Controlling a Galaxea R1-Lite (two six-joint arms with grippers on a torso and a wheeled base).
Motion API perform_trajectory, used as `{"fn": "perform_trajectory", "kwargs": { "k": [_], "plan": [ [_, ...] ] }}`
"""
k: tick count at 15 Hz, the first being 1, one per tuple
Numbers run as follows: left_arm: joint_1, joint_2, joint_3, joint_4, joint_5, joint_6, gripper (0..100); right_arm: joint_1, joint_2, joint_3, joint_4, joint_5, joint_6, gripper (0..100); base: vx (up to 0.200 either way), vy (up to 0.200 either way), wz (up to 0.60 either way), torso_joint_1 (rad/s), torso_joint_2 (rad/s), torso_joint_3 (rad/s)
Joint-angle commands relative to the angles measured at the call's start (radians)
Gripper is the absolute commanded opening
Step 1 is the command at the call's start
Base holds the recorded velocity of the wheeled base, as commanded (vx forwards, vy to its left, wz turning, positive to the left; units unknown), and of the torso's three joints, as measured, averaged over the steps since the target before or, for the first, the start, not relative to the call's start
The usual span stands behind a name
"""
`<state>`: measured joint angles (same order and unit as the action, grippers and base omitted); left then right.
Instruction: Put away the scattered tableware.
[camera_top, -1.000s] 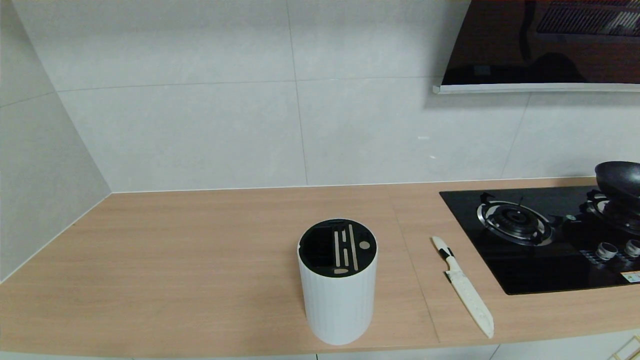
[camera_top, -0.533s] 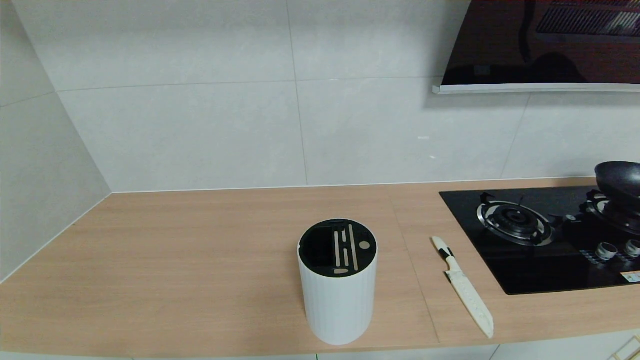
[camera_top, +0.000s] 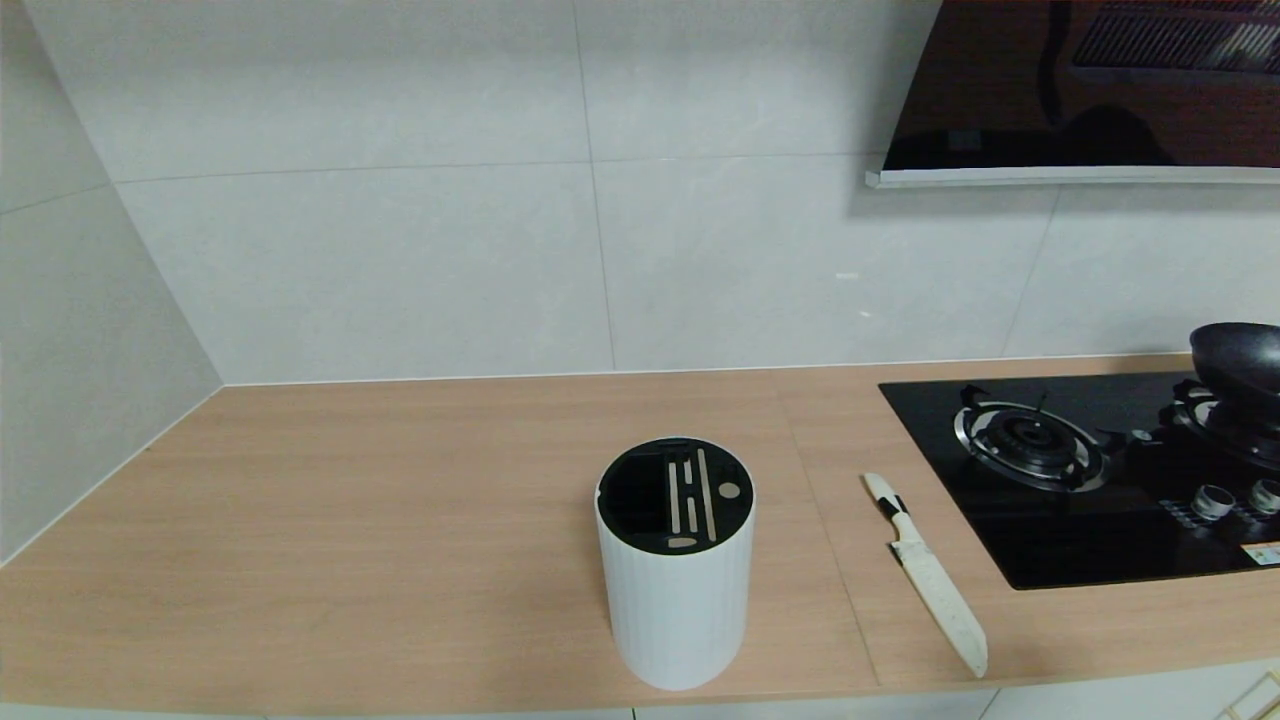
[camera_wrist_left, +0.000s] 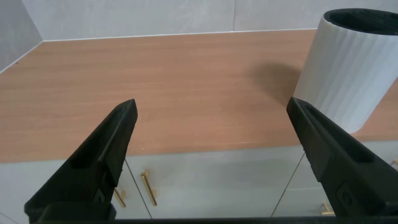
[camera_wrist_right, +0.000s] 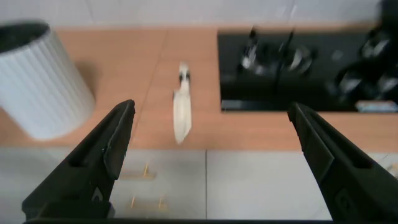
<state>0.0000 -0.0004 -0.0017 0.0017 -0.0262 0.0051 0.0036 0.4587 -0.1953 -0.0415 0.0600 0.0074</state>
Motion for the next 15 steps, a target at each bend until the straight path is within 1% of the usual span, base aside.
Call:
{"fn": "perform_trajectory", "kwargs": {
  "k": [1,2,4,5,6,8,9,11,13,15],
  "plan": [
    [0.000,0.000,0.000,0.000,0.000,0.001,100,0.007,0.348,-0.102,-0.003,0.007,0.000,100,0.000,0.000,0.00,0.000,0.00,0.000],
    [0.000,0.000,0.000,0.000,0.000,-0.001,100,0.026,0.394,-0.125,-0.003,0.007,0.000,100,0.000,0.000,0.00,0.000,0.00,0.000],
    [0.000,0.000,0.000,0.000,0.000,-0.001,100,0.107,0.531,-0.187,-0.006,0.004,0.000,100,0.000,0.000,0.00,0.000,0.00,0.000],
    [0.000,0.000,0.000,0.000,0.000,-0.001,100,0.141,0.603,-0.205,-0.023,0.003,0.002,100,0.000,0.000,0.00,0.000,0.00,0.000],
    [0.000,0.000,0.000,0.000,0.000,-0.001,100,0.161,0.672,-0.210,-0.072,0.003,0.003,100,0.000,0.000,0.00,0.000,0.00,0.000],
    [0.000,0.000,0.000,0.000,0.000,-0.001,100,0.176,0.836,-0.205,-0.259,0.003,0.014,100,0.000,0.000,0.00,0.000,0.00,0.000],
    [0.000,0.000,0.000,0.000,0.000,-0.001,100,0.176,0.867,-0.205,-0.293,0.003,0.014,100,0.000,0.000,0.00,0.000,0.00,0.000],
    [0.000,0.000,0.000,0.000,0.000,-0.001,100,0.179,1.037,-0.239,-0.454,0.001,0.006,100,0.000,0.000,0.00,0.000,0.00,0.000],
    [0.000,0.000,0.000,0.000,0.000,0.001,100,0.187,1.111,-0.292,-0.469,0.000,0.006,100,0.000,0.000,0.00,0.000,0.00,0.000],
    [0.000,0.000,0.000,0.000,0.000,-0.001,100,0.207,1.178,-0.300,-0.475,-0.012,0.005,100,0.000,0.000,0.00,0.000,0.00,0.000]
  ]
}}
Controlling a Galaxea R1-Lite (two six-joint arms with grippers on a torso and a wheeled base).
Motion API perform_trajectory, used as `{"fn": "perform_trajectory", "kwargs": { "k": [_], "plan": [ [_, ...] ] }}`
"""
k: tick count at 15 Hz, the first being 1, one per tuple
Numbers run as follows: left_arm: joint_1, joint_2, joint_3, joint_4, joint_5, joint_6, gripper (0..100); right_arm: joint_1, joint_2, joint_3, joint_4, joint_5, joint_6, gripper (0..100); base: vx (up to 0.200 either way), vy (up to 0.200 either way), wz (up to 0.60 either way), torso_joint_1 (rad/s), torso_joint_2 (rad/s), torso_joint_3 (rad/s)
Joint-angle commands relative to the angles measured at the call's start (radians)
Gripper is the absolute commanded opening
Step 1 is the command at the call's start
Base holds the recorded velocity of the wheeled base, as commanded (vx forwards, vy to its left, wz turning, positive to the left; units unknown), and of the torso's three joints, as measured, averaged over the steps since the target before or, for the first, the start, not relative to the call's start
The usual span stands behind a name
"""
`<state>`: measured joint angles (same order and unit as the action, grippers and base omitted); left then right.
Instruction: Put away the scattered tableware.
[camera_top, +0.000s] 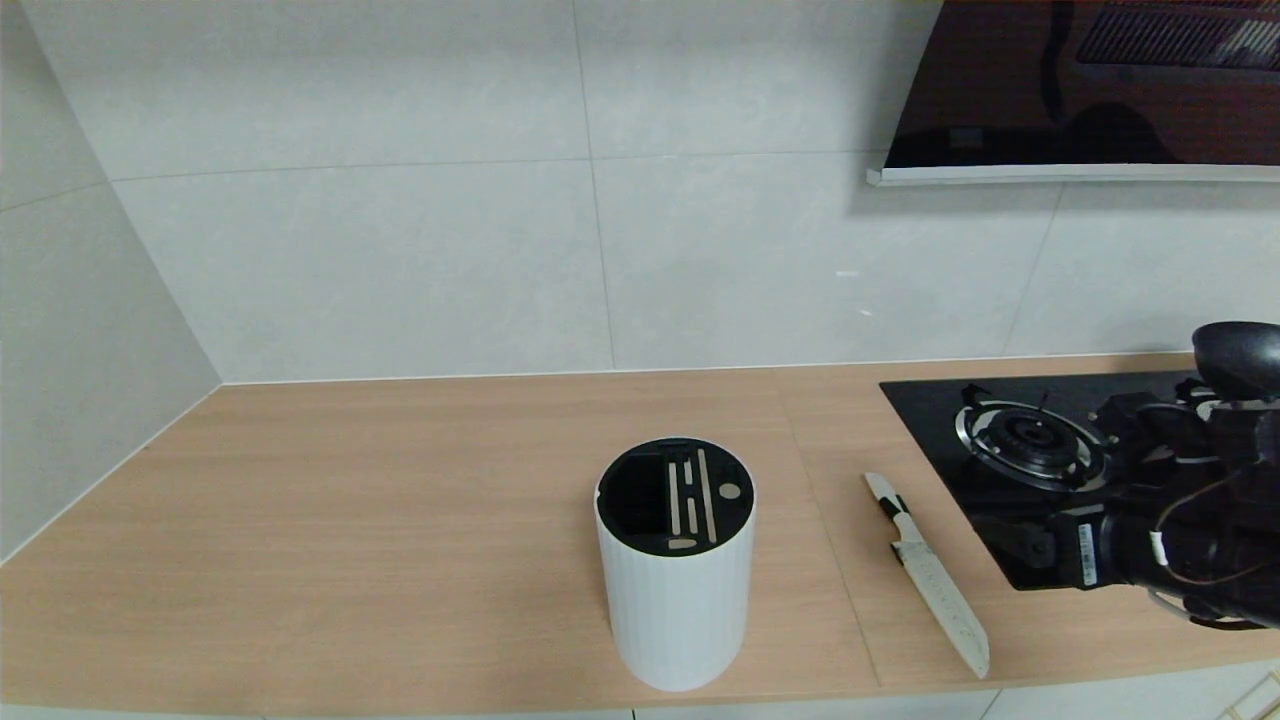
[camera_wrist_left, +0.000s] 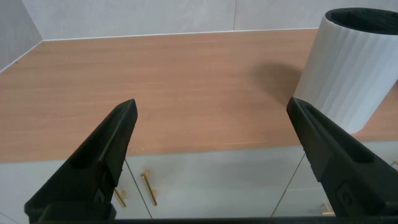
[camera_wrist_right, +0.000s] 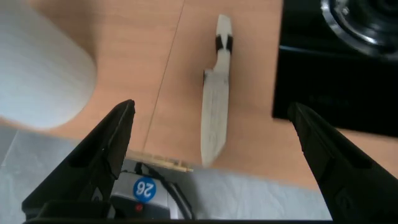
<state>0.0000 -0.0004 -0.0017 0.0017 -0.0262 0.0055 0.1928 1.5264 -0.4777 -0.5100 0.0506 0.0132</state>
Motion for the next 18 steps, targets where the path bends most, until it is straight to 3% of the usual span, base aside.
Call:
{"fn": "perform_trajectory", "kwargs": {
  "k": [1,7,15,18],
  "plan": [
    [0.000,0.000,0.000,0.000,0.000,0.001,100,0.036,0.149,-0.015,-0.035,-0.018,-0.001,100,0.000,0.000,0.00,0.000,0.00,0.000],
    [0.000,0.000,0.000,0.000,0.000,-0.001,100,0.089,0.325,-0.004,-0.182,-0.092,0.005,100,0.000,0.000,0.00,0.000,0.00,0.000],
    [0.000,0.000,0.000,0.000,0.000,-0.001,100,0.089,0.624,-0.012,-0.530,-0.146,0.005,100,0.000,0.000,0.00,0.000,0.00,0.000],
    [0.000,0.000,0.000,0.000,0.000,0.001,100,0.079,0.690,-0.039,-0.584,-0.146,0.007,100,0.000,0.000,0.00,0.000,0.00,0.000]
  ]
}}
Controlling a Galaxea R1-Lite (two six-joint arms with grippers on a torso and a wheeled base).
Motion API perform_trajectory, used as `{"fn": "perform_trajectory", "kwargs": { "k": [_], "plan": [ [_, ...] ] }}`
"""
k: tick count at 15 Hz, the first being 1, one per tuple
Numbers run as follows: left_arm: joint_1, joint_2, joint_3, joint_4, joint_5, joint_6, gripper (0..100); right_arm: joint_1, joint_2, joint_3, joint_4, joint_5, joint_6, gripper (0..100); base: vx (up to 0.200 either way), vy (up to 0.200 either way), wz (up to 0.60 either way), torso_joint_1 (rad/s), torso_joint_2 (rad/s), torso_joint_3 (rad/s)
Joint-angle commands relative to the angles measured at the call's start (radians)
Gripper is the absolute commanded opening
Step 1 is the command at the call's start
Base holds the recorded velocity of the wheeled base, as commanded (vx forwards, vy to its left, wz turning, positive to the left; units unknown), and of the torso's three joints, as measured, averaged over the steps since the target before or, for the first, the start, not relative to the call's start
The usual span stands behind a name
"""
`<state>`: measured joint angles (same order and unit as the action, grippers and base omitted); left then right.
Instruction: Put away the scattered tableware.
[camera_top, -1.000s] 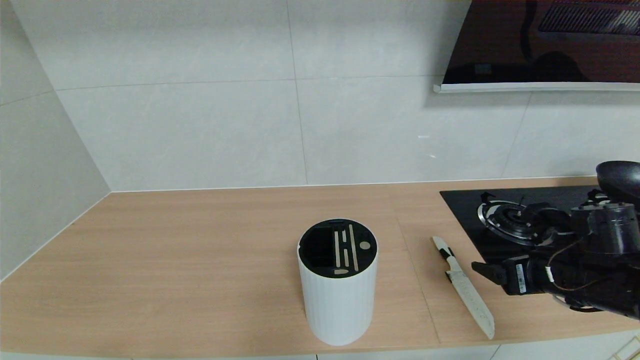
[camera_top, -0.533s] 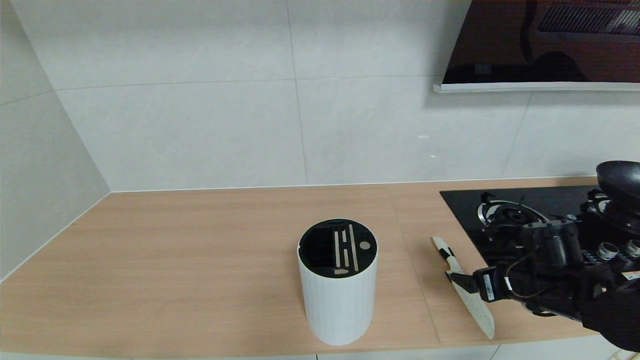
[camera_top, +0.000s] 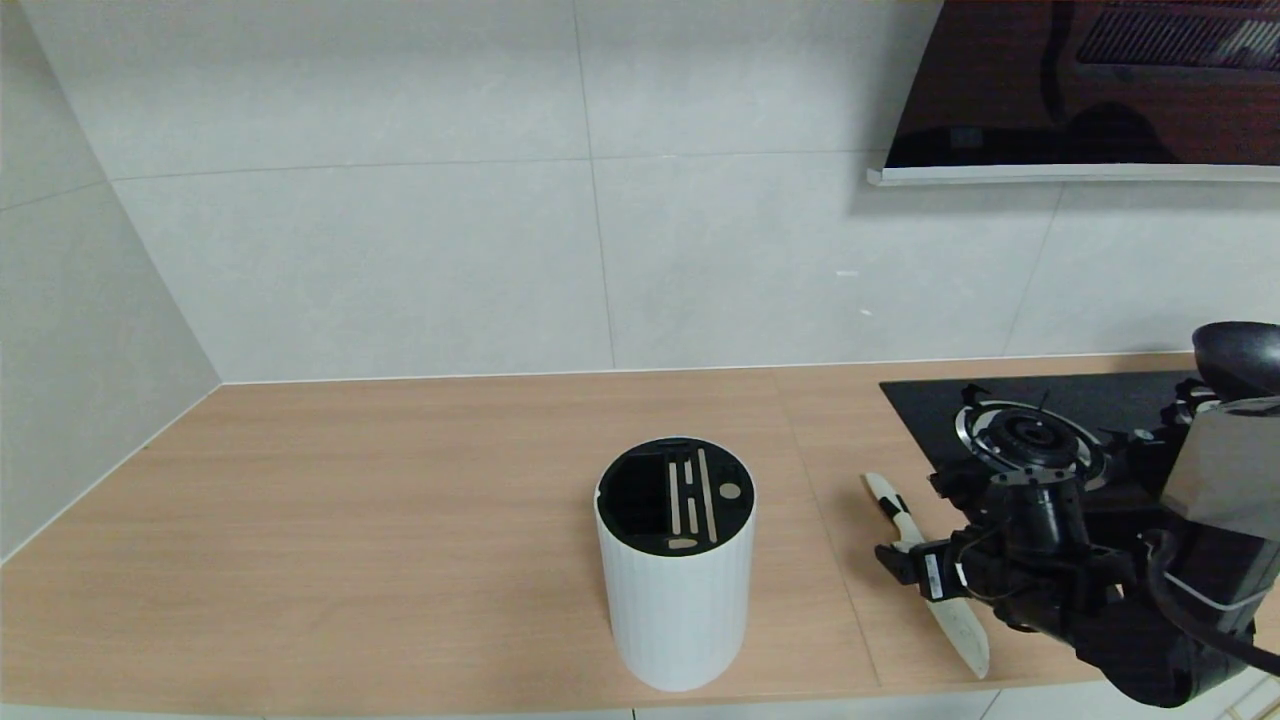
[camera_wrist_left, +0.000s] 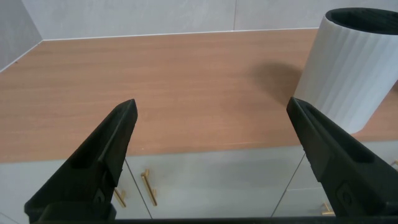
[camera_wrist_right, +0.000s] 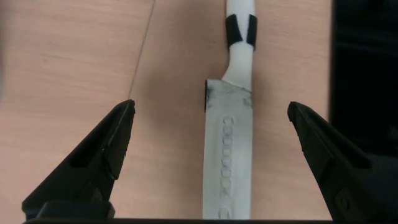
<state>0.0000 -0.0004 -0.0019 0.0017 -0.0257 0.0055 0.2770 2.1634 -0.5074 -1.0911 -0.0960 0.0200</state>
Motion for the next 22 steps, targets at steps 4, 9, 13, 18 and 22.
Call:
{"fn": "perform_trajectory", "kwargs": {
  "k": [4,9,13,18,22],
  "plan": [
    [0.000,0.000,0.000,0.000,0.000,-0.001,100,-0.024,0.087,-0.029,-0.015,-0.001,0.008,100,0.000,0.000,0.00,0.000,0.00,0.000],
    [0.000,0.000,0.000,0.000,0.000,0.001,100,-0.035,0.145,-0.045,-0.072,-0.002,0.006,100,0.000,0.000,0.00,0.000,0.00,0.000],
    [0.000,0.000,0.000,0.000,0.000,0.001,100,-0.035,0.170,-0.057,-0.090,-0.030,0.006,100,0.000,0.000,0.00,0.000,0.00,0.000],
    [0.000,0.000,0.000,0.000,0.000,0.001,100,-0.036,0.187,-0.068,-0.098,-0.031,0.006,100,0.000,0.000,0.00,0.000,0.00,0.000],
    [0.000,0.000,0.000,0.000,0.000,-0.001,100,-0.036,0.187,-0.069,-0.098,-0.031,0.006,100,0.000,0.000,0.00,0.000,0.00,0.000]
  ]
}}
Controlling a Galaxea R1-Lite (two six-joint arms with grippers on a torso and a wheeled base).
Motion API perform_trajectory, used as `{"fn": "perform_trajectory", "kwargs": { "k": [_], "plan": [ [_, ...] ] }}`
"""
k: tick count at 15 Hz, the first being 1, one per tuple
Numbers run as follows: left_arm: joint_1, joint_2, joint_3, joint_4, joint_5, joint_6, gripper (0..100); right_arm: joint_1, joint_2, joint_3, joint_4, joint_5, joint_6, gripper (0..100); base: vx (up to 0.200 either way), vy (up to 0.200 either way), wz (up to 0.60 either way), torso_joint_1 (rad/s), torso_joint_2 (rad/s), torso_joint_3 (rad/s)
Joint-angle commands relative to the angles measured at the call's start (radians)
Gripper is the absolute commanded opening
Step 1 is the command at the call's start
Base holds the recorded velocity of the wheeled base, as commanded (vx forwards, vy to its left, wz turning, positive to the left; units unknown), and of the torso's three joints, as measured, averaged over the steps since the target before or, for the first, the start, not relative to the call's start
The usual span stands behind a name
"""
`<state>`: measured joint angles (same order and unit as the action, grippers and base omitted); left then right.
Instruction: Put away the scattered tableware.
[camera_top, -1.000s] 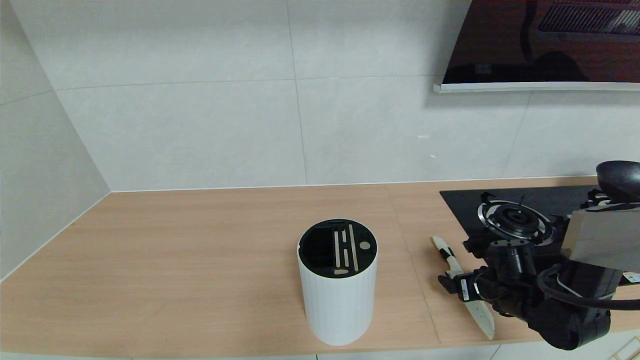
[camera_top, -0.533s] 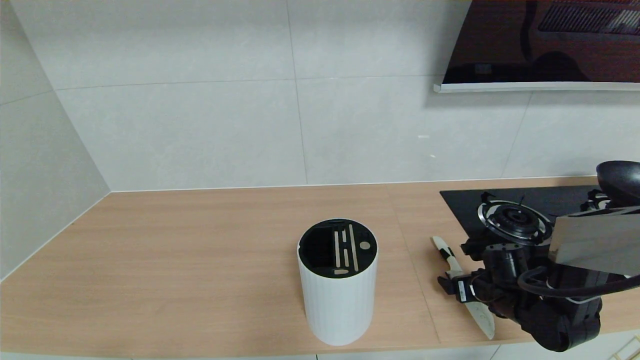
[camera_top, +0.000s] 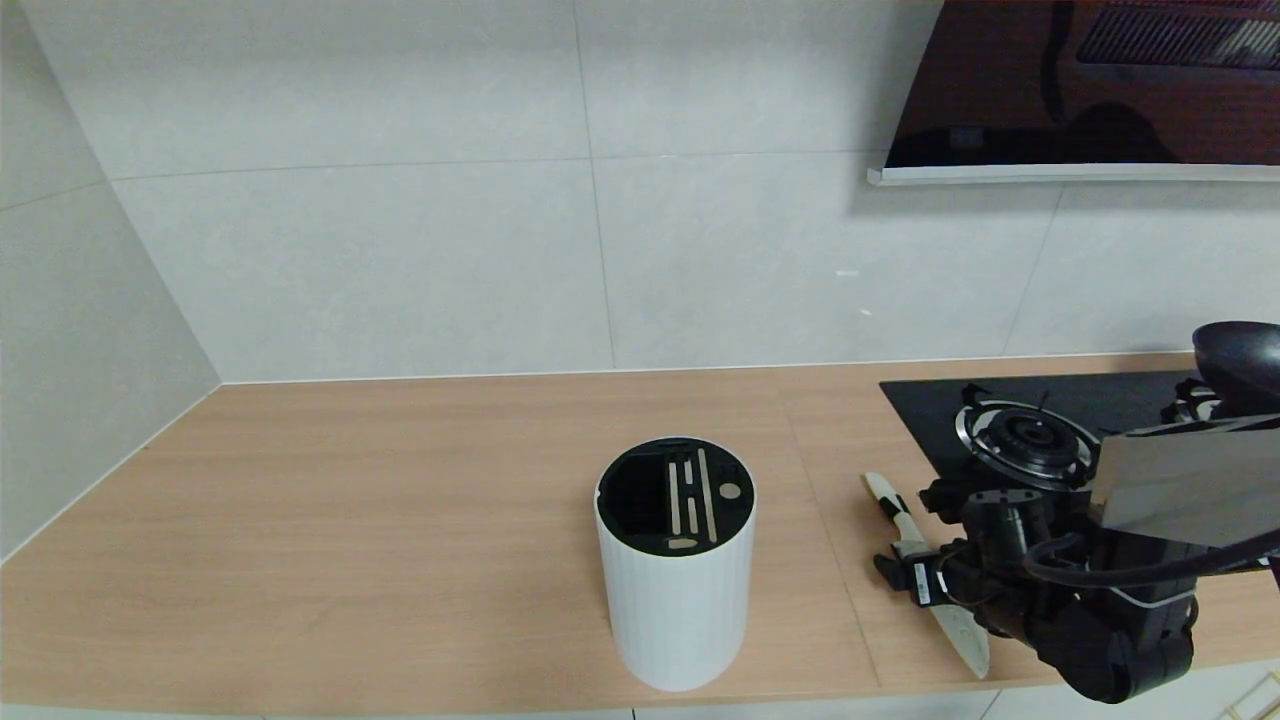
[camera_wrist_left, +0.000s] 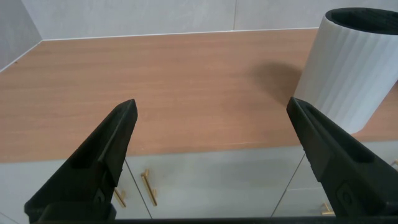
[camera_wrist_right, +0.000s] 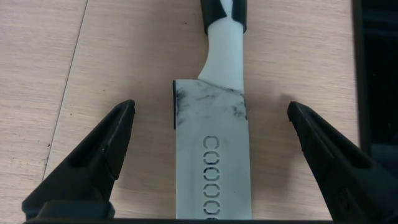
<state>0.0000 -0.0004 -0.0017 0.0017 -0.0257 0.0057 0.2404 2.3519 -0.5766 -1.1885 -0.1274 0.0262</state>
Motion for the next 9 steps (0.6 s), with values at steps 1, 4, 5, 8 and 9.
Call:
{"fn": "perform_trajectory", "kwargs": {
  "k": [1,4,5,8,9],
  "plan": [
    [0.000,0.000,0.000,0.000,0.000,0.000,100,0.000,-0.002,0.000,0.000,0.000,0.000,100,0.000,0.000,0.00,0.000,0.00,0.000],
    [0.000,0.000,0.000,0.000,0.000,0.000,100,0.000,0.003,0.000,0.000,-0.004,0.000,0,0.000,0.000,0.00,0.000,0.00,0.000],
    [0.000,0.000,0.000,0.000,0.000,0.000,100,0.000,0.003,0.000,0.000,-0.004,0.000,0,0.000,0.000,0.00,0.000,0.00,0.000],
    [0.000,0.000,0.000,0.000,0.000,0.000,100,0.000,0.001,0.000,0.000,-0.004,0.000,0,0.000,0.000,0.00,0.000,0.00,0.000],
    [0.000,0.000,0.000,0.000,0.000,0.000,100,0.000,0.001,0.000,0.000,-0.004,0.000,0,0.000,0.000,0.00,0.000,0.00,0.000]
  ]
}}
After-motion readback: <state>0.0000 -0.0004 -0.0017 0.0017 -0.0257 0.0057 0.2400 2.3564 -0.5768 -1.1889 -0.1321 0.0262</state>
